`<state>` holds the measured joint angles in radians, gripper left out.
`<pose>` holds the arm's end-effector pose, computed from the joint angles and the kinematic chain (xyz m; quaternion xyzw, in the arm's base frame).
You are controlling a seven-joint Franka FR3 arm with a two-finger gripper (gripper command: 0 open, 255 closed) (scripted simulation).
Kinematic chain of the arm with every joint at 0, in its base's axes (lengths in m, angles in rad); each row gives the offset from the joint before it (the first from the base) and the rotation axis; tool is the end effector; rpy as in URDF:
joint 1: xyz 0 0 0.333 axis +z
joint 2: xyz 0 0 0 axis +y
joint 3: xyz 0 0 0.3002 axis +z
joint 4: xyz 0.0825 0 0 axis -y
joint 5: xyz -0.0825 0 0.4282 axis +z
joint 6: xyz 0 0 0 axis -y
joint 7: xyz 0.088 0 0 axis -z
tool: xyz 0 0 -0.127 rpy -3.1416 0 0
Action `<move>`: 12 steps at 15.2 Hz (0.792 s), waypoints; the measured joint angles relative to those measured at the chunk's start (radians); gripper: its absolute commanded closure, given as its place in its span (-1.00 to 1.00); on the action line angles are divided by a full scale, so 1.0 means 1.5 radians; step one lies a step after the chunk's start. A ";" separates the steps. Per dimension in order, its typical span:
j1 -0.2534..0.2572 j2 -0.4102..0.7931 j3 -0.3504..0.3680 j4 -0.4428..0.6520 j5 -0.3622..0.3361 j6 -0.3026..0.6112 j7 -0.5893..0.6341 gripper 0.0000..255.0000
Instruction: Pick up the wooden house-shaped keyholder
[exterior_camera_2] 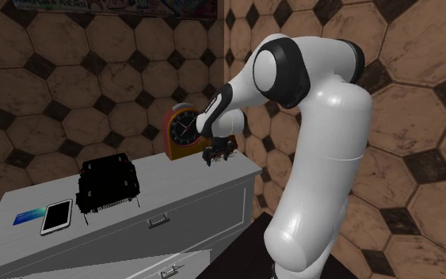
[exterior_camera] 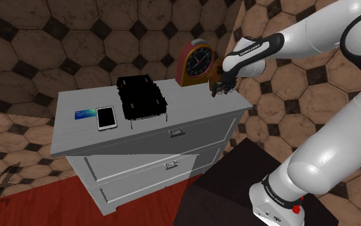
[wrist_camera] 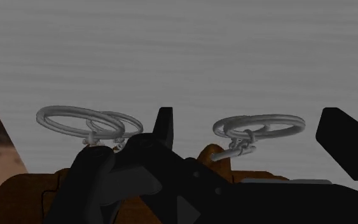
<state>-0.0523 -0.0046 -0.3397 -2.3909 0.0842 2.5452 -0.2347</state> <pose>0.5006 -0.2070 0.2667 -0.9903 0.1110 -0.0836 0.0014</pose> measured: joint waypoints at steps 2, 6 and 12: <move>-0.001 0.008 -0.001 -0.004 0.007 0.011 -0.007 1.00; -0.002 0.009 -0.002 -0.004 0.009 0.015 -0.009 1.00; -0.001 0.011 -0.001 -0.001 0.009 0.014 -0.009 1.00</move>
<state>-0.0540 0.0125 -0.3418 -2.3923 0.0982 2.5665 -0.2484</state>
